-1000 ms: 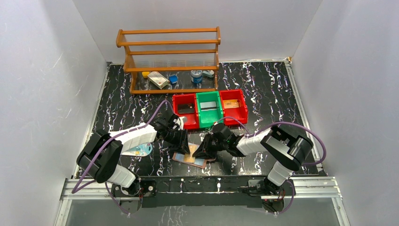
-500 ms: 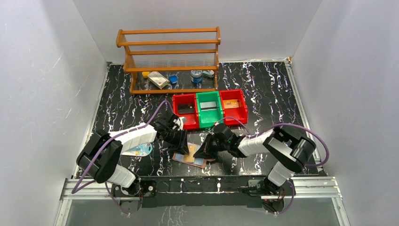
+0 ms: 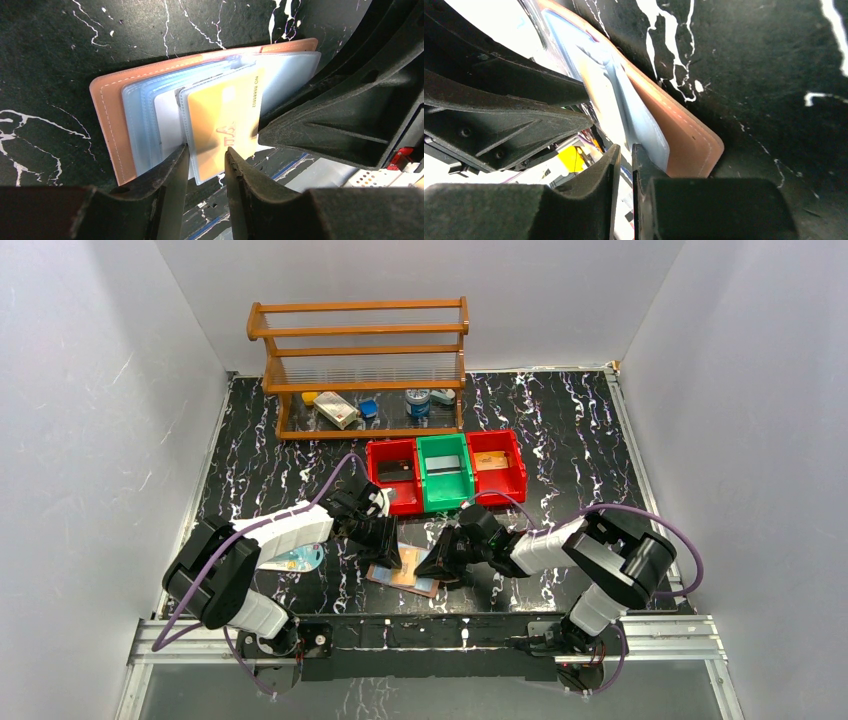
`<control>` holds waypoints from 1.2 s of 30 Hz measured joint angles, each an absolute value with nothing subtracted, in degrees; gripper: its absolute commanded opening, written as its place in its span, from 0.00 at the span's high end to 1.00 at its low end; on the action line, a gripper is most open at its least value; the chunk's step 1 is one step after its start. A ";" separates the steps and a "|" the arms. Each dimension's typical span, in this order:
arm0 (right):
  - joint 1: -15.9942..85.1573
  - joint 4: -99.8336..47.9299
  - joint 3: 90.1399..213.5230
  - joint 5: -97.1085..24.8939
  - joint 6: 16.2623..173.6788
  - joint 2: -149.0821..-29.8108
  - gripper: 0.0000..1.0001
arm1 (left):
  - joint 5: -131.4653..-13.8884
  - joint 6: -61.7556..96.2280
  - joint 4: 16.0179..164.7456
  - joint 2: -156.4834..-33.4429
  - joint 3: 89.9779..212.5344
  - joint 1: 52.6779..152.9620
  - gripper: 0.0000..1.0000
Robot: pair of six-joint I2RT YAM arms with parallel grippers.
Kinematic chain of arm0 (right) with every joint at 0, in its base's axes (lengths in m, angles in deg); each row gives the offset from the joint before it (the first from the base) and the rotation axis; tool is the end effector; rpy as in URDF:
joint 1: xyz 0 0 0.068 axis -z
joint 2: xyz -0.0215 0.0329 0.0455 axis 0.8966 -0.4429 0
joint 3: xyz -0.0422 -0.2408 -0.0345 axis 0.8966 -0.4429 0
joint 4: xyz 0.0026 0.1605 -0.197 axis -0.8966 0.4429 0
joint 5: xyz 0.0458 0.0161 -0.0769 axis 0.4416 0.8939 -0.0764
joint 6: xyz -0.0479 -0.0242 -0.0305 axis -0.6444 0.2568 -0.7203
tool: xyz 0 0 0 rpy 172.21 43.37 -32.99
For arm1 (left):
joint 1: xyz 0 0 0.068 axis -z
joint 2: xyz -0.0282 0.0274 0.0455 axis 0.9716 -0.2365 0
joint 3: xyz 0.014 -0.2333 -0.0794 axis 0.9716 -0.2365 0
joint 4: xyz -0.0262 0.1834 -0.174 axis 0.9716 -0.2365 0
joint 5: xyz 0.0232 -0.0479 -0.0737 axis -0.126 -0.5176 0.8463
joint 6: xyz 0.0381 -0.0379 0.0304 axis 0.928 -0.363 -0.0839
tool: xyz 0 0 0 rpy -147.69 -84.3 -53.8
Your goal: Take the credit cards out of the card holder
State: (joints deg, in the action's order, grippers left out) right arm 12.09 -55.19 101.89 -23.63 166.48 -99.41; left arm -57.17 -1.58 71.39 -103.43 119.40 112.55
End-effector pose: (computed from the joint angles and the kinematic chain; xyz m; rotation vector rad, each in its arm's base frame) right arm 0.1565 0.2232 0.0896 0.3879 2.6702 1.4236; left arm 0.2030 -0.1719 0.1278 0.2976 2.7868 -0.8976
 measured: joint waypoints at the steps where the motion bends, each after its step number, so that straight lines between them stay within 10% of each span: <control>1: 12.14 -55.32 101.87 -23.52 166.48 -99.43 0.77 | -57.15 -1.51 71.37 -103.43 119.42 112.55 0.68; 36: 13.89 -57.94 99.51 -20.83 167.11 -98.84 0.98 | -59.92 -1.25 69.58 -103.43 119.99 112.90 0.76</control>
